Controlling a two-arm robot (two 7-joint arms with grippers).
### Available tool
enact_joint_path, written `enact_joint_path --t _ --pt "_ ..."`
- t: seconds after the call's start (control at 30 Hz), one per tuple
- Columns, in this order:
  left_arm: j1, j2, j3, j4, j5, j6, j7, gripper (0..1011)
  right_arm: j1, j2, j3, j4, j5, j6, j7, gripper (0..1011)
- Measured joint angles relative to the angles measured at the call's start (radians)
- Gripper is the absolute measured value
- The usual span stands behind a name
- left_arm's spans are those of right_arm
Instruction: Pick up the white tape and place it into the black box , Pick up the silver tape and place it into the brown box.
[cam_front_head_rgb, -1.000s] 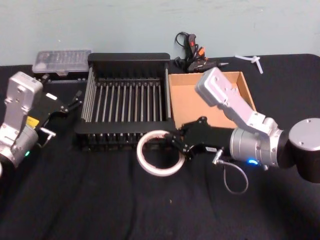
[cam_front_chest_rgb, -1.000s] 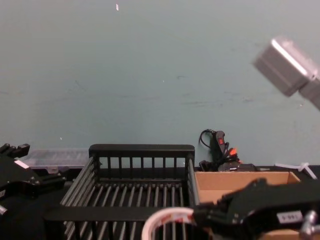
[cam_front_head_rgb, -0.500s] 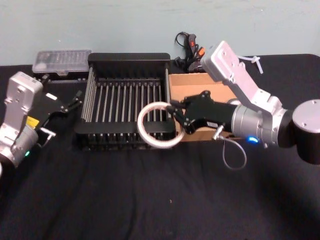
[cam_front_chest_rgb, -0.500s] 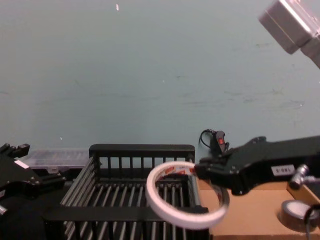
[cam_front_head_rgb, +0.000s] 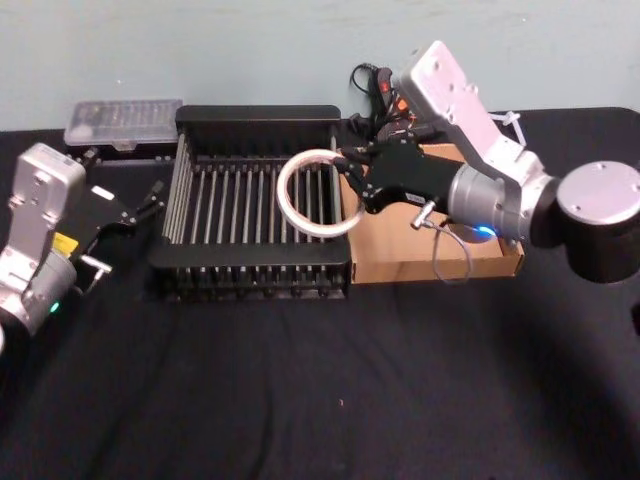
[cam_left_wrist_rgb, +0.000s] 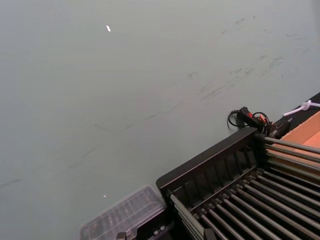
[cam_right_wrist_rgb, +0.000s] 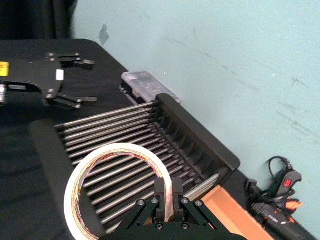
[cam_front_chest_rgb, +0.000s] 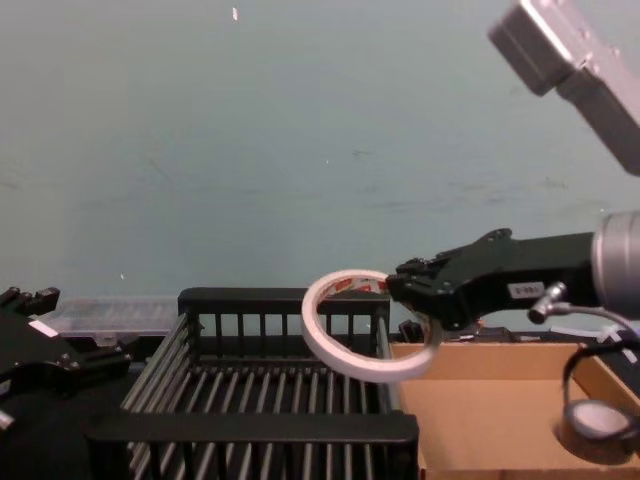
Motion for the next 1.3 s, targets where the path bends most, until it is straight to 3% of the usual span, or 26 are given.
enact_joint_path --t 0.37,0.77,1.3 --pt "0.000 0.000 0.000 0.000 0.000 0.000 0.000 1001 0.097 -0.097 -0.025 0.214 -0.081 -0.108 -0.015 93" --pt "0.000 0.000 0.000 0.000 0.000 0.000 0.000 1001 0.164 -0.184 -0.041 0.382 -0.155 -0.206 -0.034 93" --pt "0.000 0.000 0.000 0.000 0.000 0.000 0.000 1001 0.205 -0.254 -0.049 0.517 -0.205 -0.259 -0.021 93"
